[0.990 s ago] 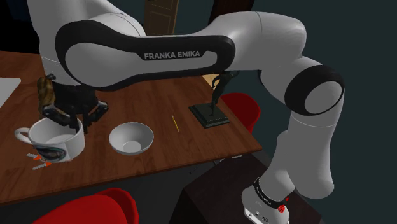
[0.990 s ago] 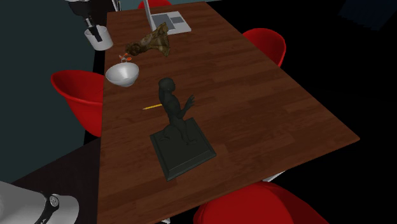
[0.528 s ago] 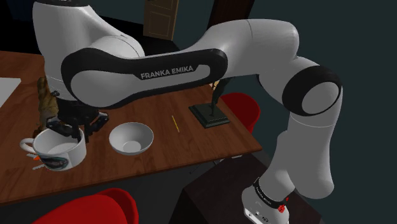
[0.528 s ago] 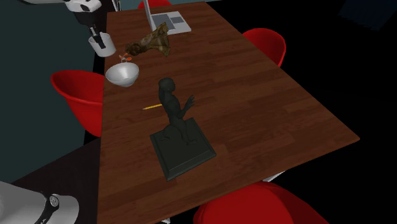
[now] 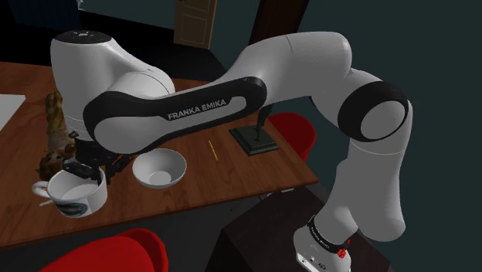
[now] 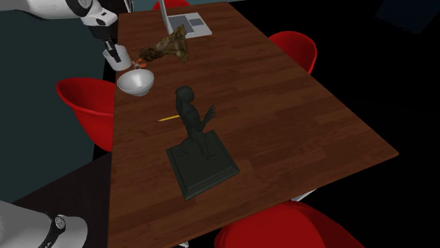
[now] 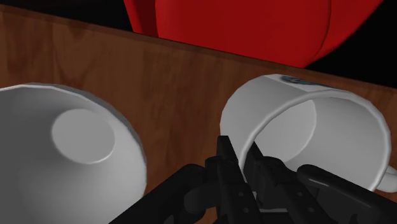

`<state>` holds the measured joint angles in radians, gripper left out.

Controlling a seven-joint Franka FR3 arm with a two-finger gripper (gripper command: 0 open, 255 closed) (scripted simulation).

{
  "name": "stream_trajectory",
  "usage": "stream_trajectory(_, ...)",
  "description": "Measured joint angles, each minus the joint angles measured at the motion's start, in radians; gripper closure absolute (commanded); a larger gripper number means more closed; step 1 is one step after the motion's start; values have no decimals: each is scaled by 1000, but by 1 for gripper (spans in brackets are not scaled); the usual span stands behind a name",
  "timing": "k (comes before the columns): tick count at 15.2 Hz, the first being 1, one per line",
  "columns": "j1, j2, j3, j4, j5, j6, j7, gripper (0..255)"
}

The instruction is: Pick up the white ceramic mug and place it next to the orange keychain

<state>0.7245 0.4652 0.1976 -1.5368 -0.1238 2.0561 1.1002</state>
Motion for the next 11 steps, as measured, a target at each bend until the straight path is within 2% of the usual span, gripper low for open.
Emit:
stream_trajectory(5,1,26,-4,-34,-7,59,5,255)
stream_trajectory(11,1,32,-5,-43,-9,75,7,255)
